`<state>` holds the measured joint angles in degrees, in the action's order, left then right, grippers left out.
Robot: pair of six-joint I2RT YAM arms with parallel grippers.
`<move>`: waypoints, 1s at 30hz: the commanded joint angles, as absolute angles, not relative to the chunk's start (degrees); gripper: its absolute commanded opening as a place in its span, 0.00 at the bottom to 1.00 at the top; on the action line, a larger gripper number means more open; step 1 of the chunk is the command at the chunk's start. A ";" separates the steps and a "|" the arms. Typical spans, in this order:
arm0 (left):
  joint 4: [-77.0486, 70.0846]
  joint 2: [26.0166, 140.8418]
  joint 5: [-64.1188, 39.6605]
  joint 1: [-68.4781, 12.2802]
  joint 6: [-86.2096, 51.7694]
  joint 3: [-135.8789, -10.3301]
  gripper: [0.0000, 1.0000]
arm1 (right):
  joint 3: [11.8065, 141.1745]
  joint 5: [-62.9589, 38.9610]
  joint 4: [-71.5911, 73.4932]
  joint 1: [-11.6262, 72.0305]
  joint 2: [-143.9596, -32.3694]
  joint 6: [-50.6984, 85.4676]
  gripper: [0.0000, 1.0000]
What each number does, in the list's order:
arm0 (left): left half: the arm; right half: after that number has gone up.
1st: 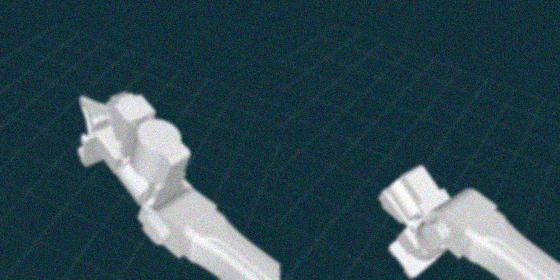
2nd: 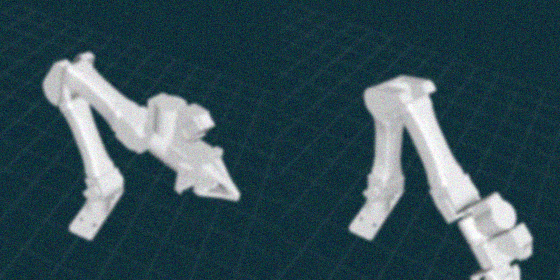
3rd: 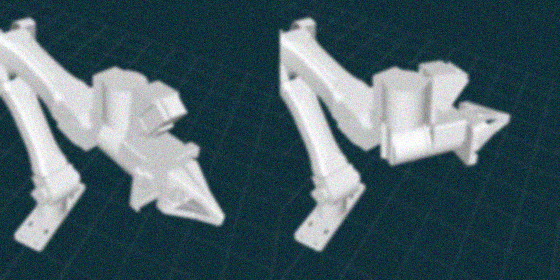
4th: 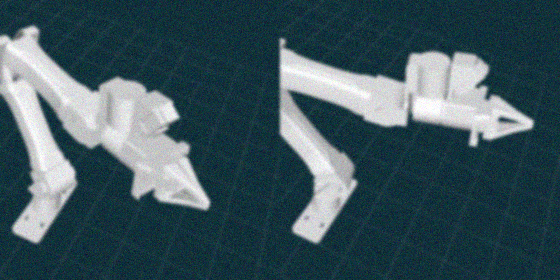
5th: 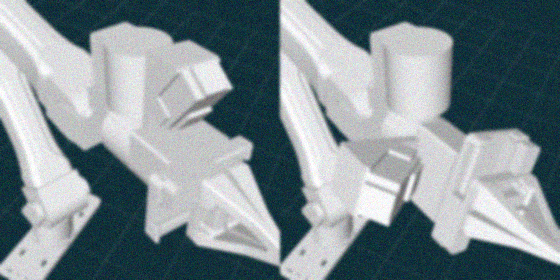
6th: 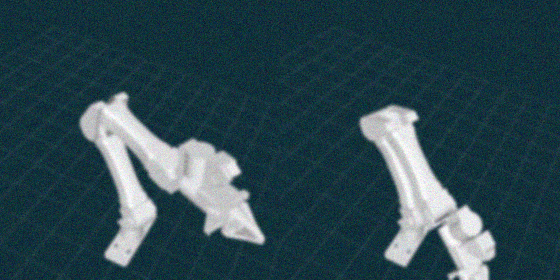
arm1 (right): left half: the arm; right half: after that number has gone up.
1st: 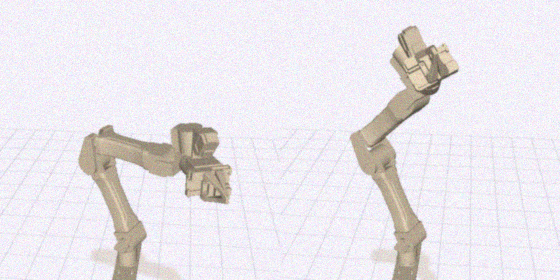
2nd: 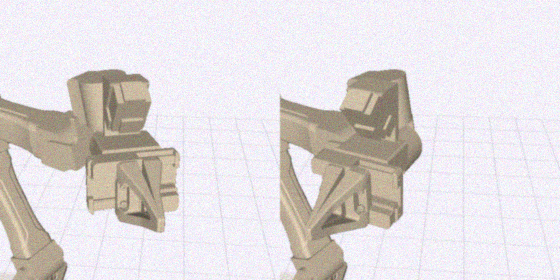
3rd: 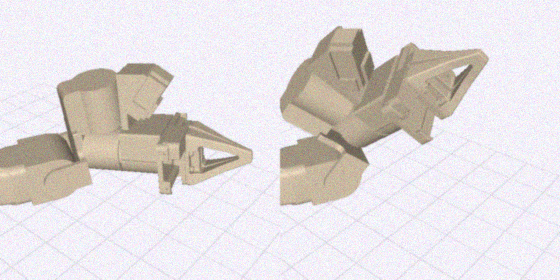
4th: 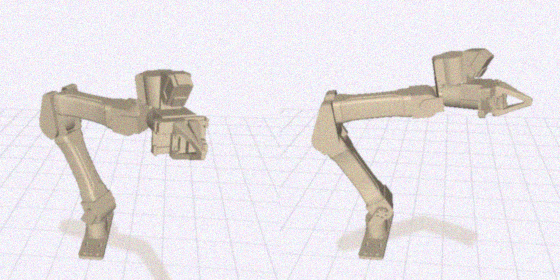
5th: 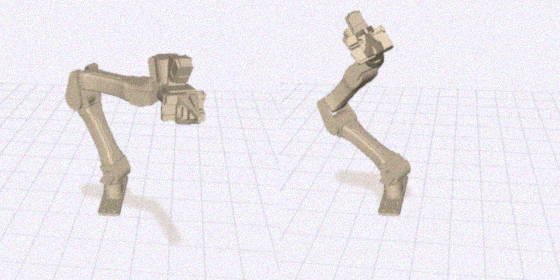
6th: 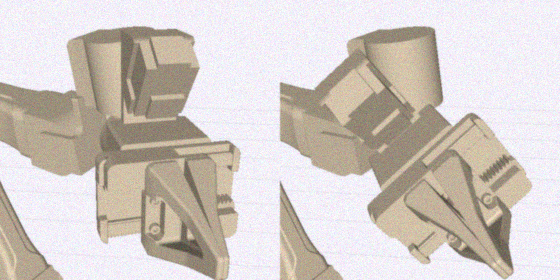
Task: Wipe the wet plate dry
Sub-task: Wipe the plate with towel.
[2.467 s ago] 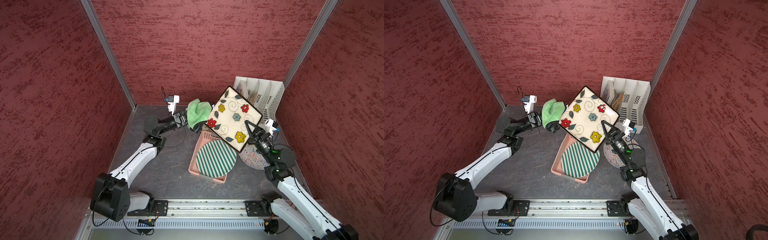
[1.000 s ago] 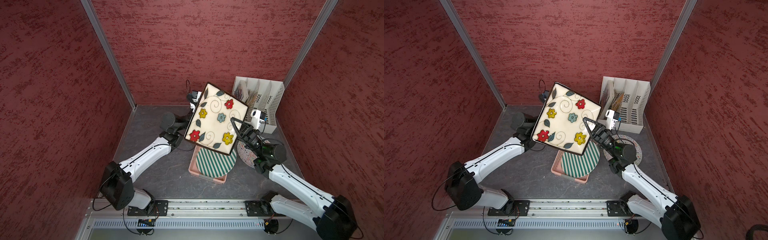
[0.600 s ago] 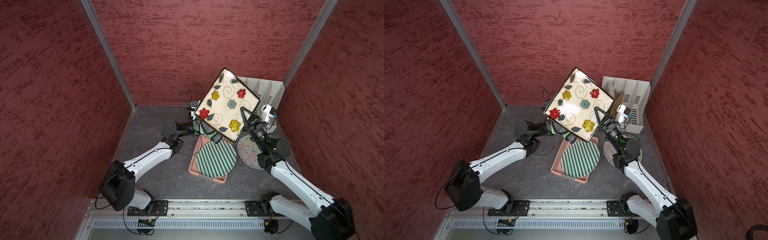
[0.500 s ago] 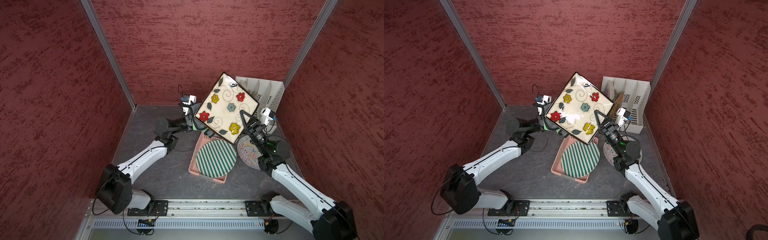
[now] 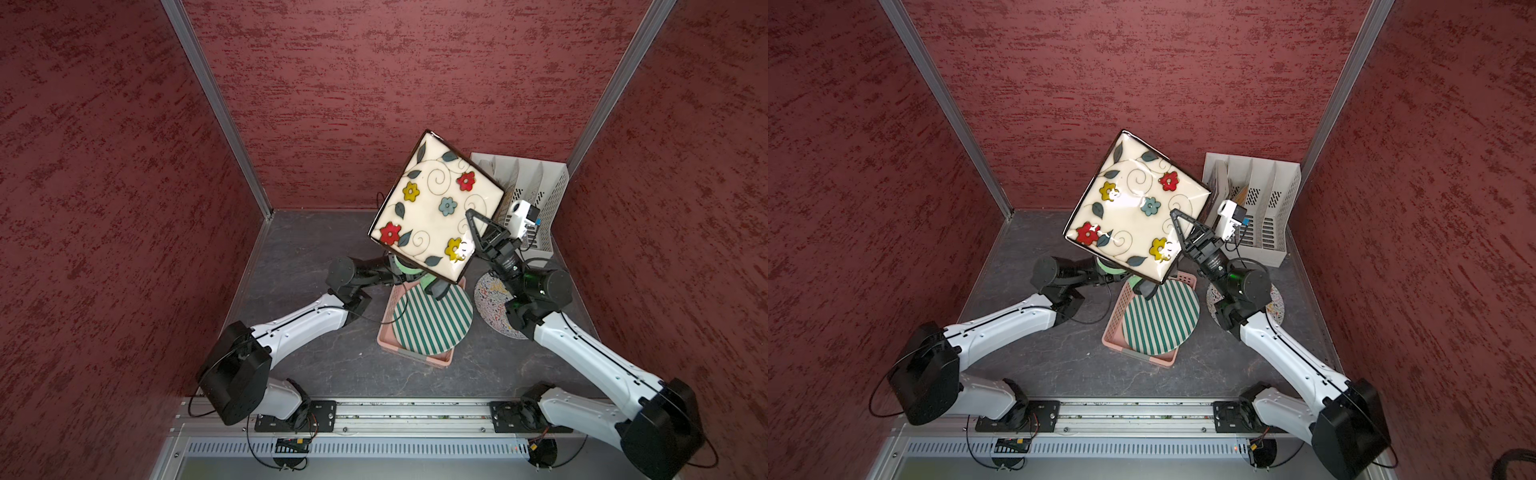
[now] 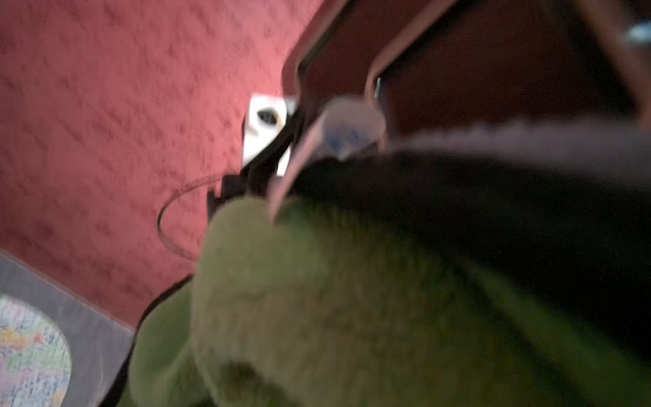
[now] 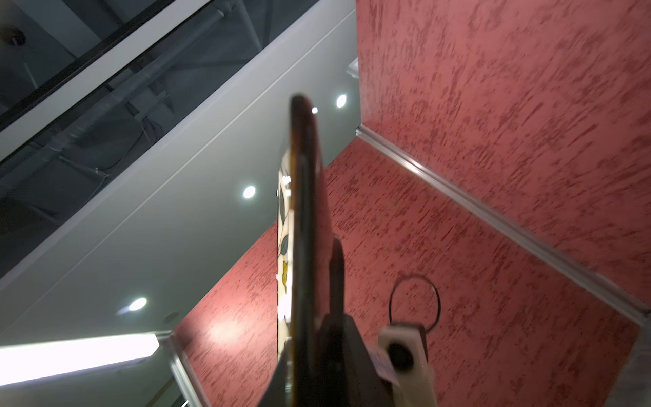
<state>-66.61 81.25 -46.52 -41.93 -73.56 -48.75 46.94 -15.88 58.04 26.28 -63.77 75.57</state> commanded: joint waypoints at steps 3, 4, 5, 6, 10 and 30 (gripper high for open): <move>-58.00 71.21 -46.24 -43.14 -61.59 -41.37 0.00 | 49.30 -6.00 43.12 21.01 -58.19 67.02 0.00; -48.54 67.12 -42.13 -43.75 -54.46 -41.25 0.00 | 49.28 -6.09 40.37 21.07 -56.59 64.25 0.00; -34.96 63.29 -35.26 -45.05 -46.78 -42.09 0.00 | 49.07 -6.22 38.12 21.21 -55.19 61.61 0.00; -23.80 60.02 -25.38 -47.78 -37.15 -43.83 0.00 | 48.65 -6.12 36.57 21.66 -53.89 59.46 0.00; -3.25 60.12 8.13 -56.33 -17.36 -51.92 0.00 | 47.54 -5.71 31.97 24.47 -51.57 54.20 0.00; 19.75 88.34 -16.27 -44.57 -0.93 -79.25 0.00 | 32.37 -10.73 46.71 39.79 -53.52 51.51 0.00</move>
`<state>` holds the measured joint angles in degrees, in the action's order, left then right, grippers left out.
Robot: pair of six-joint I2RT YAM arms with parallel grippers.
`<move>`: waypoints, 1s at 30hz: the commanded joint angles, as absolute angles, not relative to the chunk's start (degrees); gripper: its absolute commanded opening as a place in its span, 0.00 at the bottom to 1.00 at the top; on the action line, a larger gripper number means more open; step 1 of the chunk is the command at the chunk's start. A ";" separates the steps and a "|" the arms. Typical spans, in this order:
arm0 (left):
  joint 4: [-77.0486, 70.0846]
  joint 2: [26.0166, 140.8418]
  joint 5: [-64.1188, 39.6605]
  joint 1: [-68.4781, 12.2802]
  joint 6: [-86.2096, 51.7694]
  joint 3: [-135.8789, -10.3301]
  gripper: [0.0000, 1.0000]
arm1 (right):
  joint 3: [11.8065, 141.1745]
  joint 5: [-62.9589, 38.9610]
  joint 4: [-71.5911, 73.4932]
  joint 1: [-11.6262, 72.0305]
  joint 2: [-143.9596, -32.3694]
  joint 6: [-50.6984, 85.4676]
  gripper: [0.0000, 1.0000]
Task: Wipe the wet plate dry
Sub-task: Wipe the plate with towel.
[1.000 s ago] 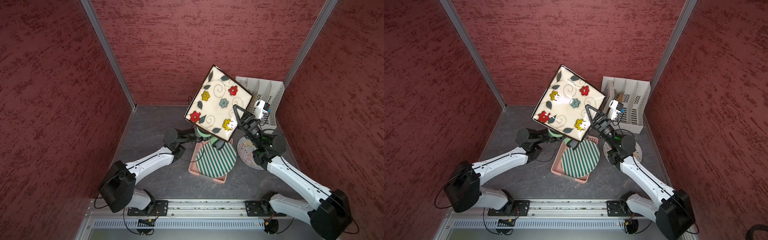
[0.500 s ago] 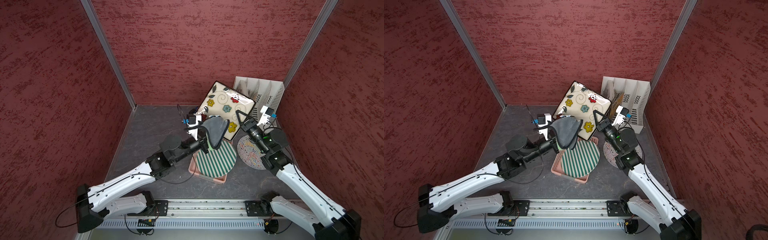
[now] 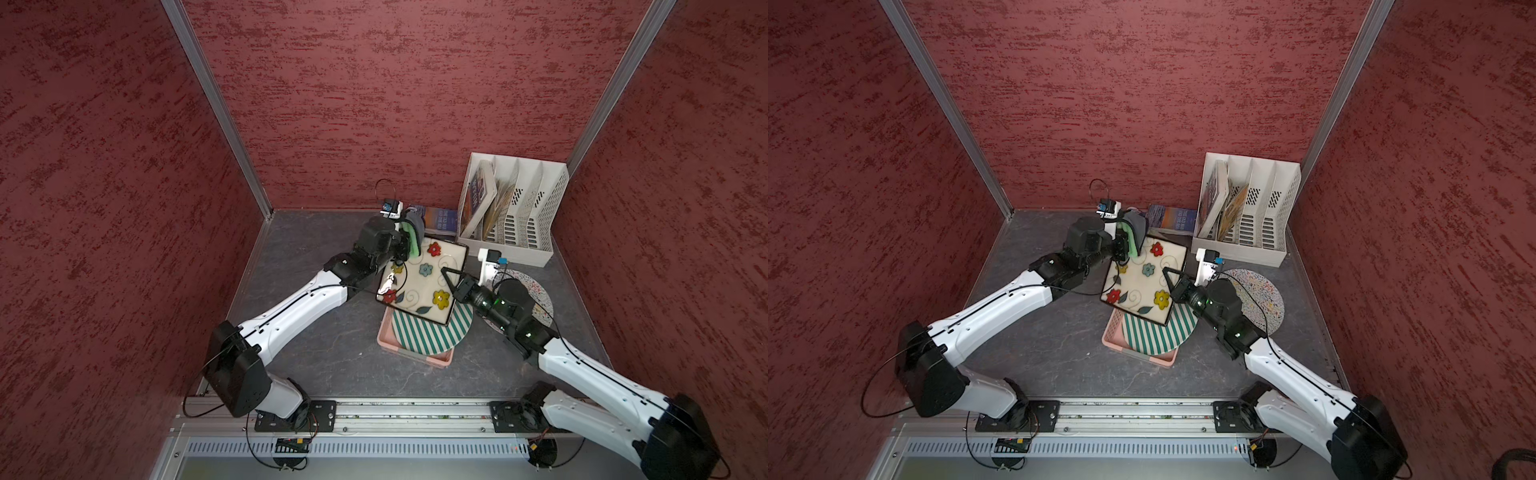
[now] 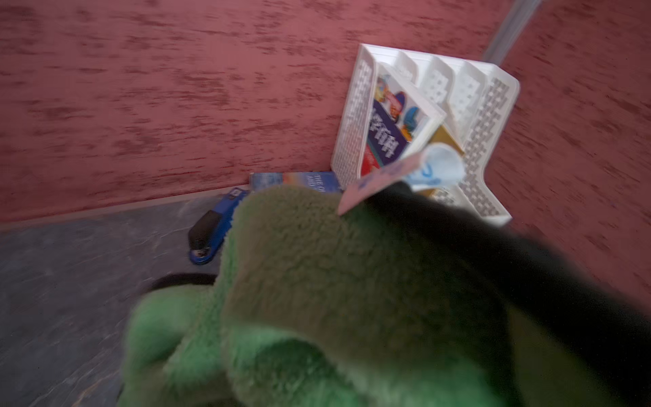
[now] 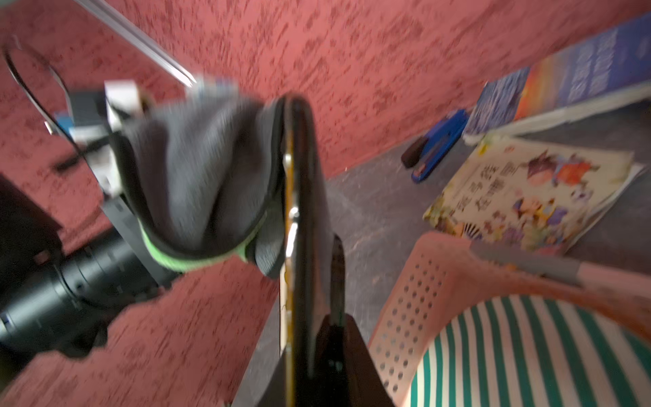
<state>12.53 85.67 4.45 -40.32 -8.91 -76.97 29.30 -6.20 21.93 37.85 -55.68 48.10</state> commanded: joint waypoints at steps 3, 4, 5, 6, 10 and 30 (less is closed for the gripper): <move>16.90 88.08 -14.05 -46.56 -1.79 -75.10 0.00 | 35.45 -3.43 39.32 37.40 -49.80 53.62 0.00; 15.60 87.44 -14.73 -46.11 -3.21 -72.93 0.00 | 37.04 -2.12 36.35 35.50 -48.04 53.91 0.00; 13.84 86.24 -15.43 -45.42 -4.76 -70.28 0.00 | 38.24 -1.64 34.56 33.94 -46.58 54.06 0.00; 12.58 84.76 -16.20 -44.78 -7.28 -67.44 0.00 | 39.14 -1.56 33.37 32.02 -45.24 54.68 0.00; 7.56 78.20 -16.02 -38.68 -15.34 -58.55 0.00 | 39.83 -4.83 32.71 27.61 -41.32 60.30 0.00; -69.56 81.91 -55.60 -17.81 -66.24 -43.30 0.00 | 35.26 -8.65 60.42 32.03 -52.52 79.90 0.00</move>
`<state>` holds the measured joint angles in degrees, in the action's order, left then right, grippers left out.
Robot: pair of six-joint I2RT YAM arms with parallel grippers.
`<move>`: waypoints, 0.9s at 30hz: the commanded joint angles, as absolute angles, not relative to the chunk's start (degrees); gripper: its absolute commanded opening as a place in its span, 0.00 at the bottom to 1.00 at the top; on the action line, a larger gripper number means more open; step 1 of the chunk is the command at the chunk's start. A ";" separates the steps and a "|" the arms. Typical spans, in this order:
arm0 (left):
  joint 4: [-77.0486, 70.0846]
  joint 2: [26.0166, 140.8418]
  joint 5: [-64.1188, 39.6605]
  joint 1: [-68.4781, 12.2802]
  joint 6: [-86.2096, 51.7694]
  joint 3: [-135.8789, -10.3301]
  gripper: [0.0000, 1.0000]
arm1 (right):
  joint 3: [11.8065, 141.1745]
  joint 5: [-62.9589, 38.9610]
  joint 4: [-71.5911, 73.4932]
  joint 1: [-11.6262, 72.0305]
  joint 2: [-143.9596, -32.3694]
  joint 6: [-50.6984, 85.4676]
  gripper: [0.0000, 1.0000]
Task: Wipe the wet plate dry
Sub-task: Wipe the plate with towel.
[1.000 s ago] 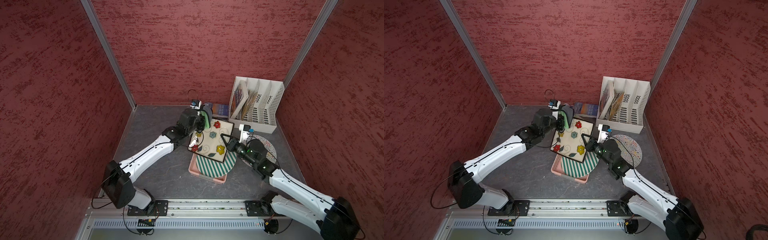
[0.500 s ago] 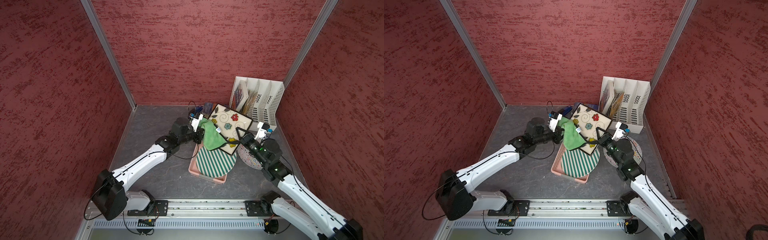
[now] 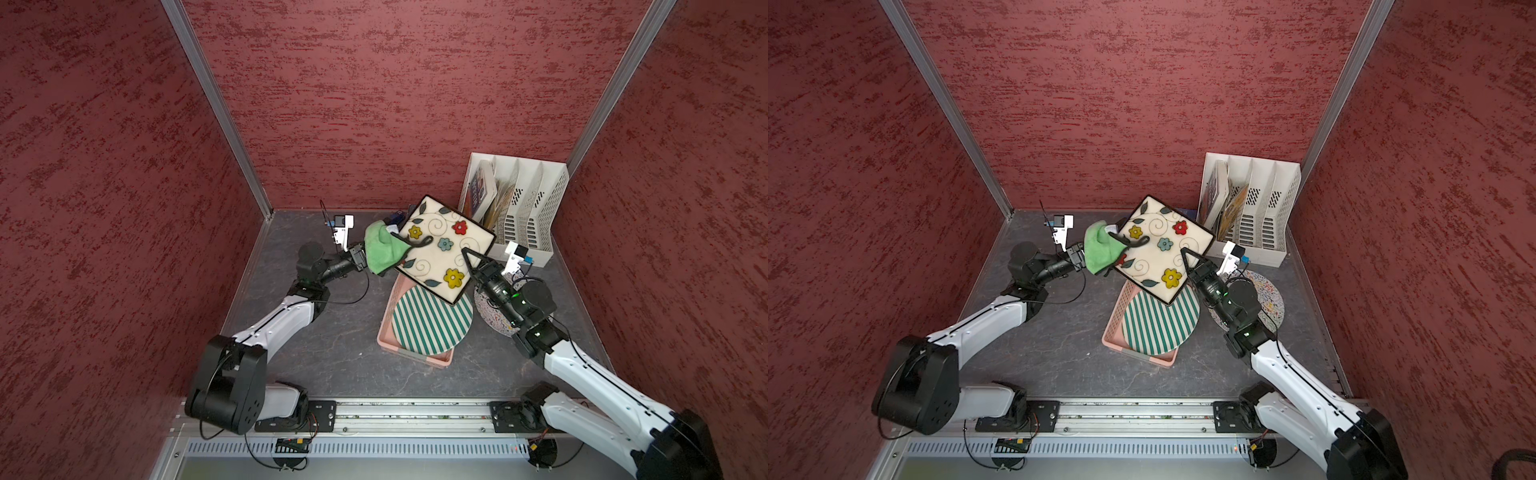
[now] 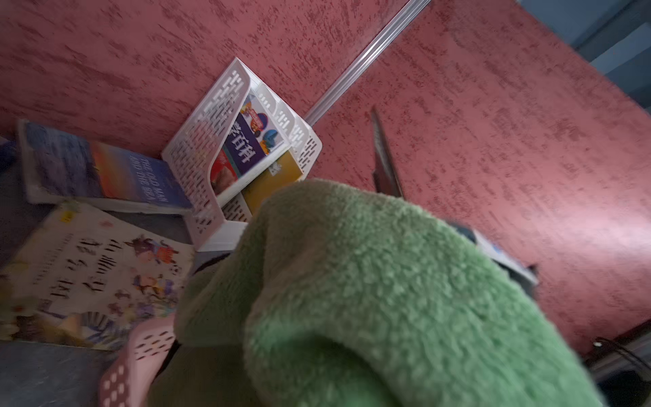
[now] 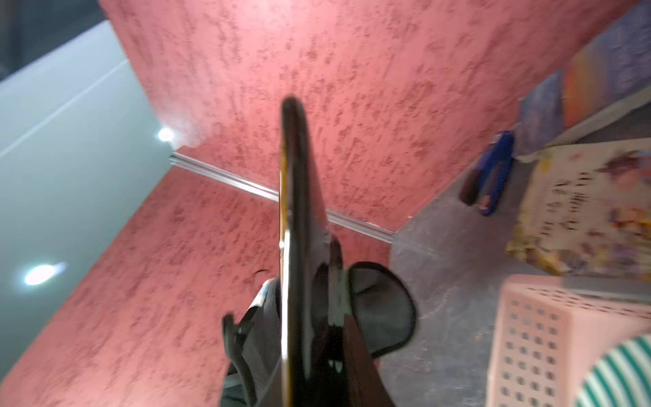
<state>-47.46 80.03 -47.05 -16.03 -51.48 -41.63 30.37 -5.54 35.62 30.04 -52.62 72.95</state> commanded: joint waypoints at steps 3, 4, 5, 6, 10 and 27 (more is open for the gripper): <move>-70.84 83.36 -55.66 -18.44 -68.53 -46.36 0.00 | 34.04 -9.09 67.05 32.42 -56.06 82.70 0.00; -69.99 83.38 -55.66 -18.38 -68.44 -47.00 0.00 | 34.06 -9.32 67.22 32.41 -56.07 82.69 0.00; -70.01 83.27 -55.59 -18.37 -68.82 -47.39 0.00 | 34.24 -9.46 65.69 32.36 -55.39 82.02 0.00; -71.36 83.16 -55.60 -18.60 -69.58 -47.76 0.00 | 34.56 -9.60 62.23 32.38 -54.36 81.28 0.00; -80.28 82.42 -55.50 -21.04 -76.72 -51.01 0.00 | 34.55 -8.79 53.99 33.36 -52.12 77.22 0.00; -63.58 68.53 -50.35 -26.51 -62.96 -37.69 0.00 | 39.89 4.39 27.20 20.43 -41.62 63.52 0.00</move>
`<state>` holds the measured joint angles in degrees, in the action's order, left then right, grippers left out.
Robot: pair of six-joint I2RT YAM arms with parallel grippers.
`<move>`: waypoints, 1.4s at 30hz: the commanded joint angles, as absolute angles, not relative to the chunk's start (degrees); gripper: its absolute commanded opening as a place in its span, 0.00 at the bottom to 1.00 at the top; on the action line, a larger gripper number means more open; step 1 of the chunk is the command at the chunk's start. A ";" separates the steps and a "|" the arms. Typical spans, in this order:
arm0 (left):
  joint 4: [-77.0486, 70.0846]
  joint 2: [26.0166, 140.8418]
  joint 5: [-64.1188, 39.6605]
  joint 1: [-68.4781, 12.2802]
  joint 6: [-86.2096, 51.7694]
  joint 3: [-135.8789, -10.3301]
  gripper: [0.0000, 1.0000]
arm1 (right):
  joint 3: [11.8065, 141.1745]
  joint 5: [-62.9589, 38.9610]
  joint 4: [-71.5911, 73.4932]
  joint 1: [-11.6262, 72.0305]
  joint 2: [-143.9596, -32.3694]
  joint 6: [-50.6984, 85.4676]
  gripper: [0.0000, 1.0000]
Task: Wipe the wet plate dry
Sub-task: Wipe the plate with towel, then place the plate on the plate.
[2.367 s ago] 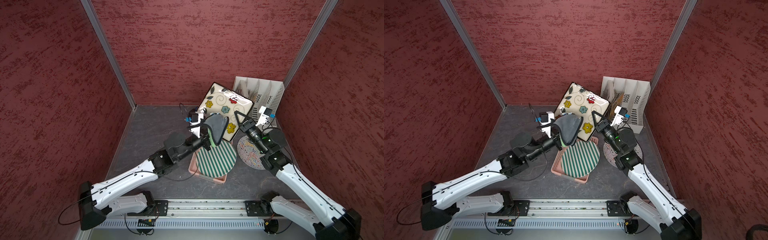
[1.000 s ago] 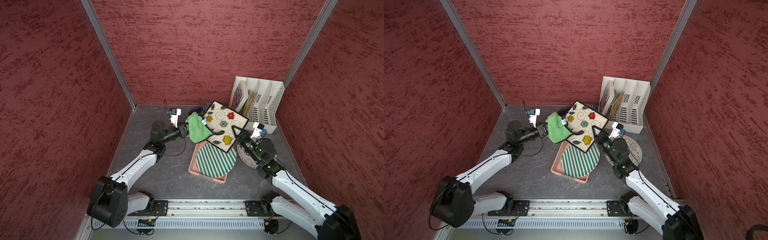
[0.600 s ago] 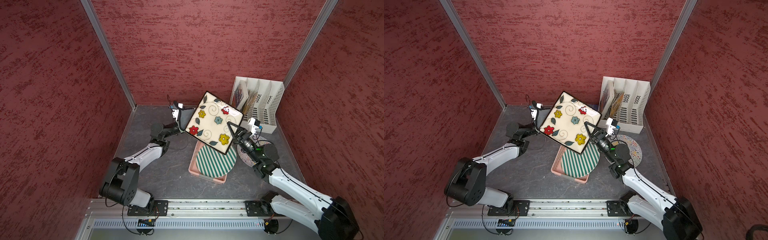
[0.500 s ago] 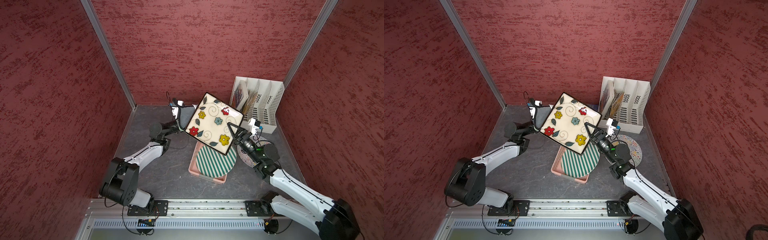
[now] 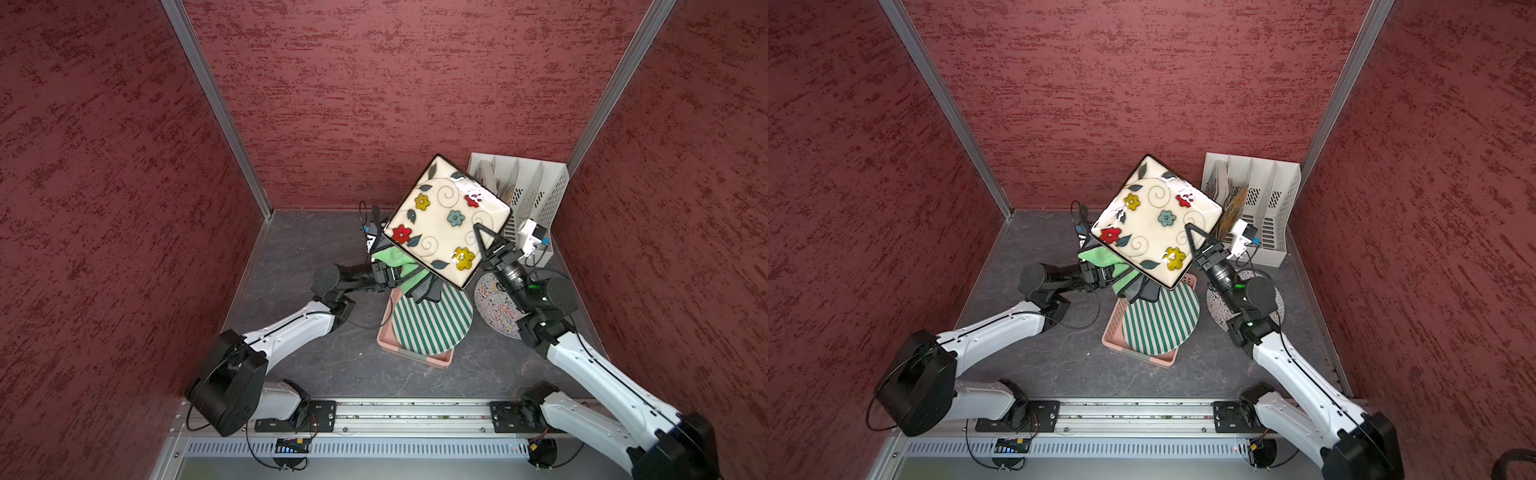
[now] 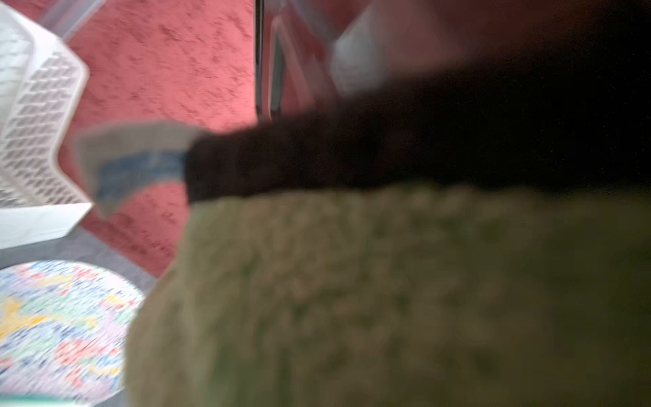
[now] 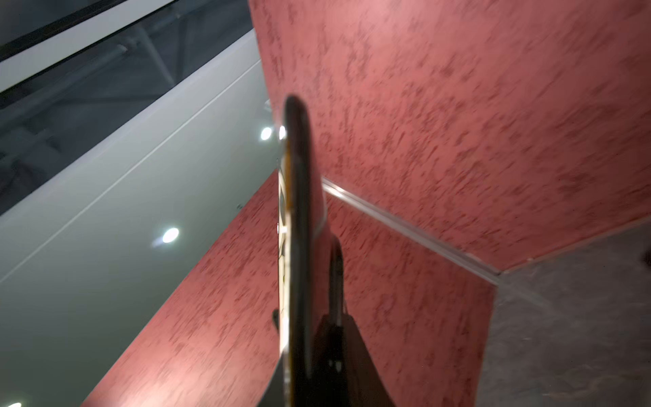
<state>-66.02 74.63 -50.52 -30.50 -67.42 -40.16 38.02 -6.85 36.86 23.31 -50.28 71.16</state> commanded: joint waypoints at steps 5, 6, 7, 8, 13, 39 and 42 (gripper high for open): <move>-27.12 53.12 -40.89 -23.87 -40.40 -36.68 0.00 | 37.16 22.10 7.03 20.13 -26.89 53.58 0.00; -21.85 50.98 -38.31 -24.00 -36.53 -37.04 0.00 | 36.82 25.23 3.46 20.01 -25.50 52.74 0.00; -17.95 49.09 -36.13 -24.02 -33.99 -37.48 0.00 | 36.63 27.99 0.14 19.87 -24.24 52.69 0.00; -14.98 47.96 -34.08 -23.95 -32.31 -37.90 0.00 | 36.32 30.19 -2.39 19.74 -23.40 52.81 0.00; -6.44 46.36 -28.21 -23.82 -29.20 -39.04 0.00 | 33.32 41.14 -8.96 19.04 -21.35 53.62 0.00; -6.51 50.31 -26.17 -23.73 -31.14 -38.03 0.00 | 14.63 33.32 -19.70 8.90 -34.91 79.49 0.15; -4.40 50.59 -22.70 -23.61 -31.96 -37.75 0.00 | 13.10 32.17 -19.47 8.91 -37.54 81.69 0.34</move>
<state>-5.50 50.30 -26.30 -23.90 -31.40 -38.26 14.26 32.93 -18.13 9.15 -36.18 76.93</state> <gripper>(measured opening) 0.102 0.327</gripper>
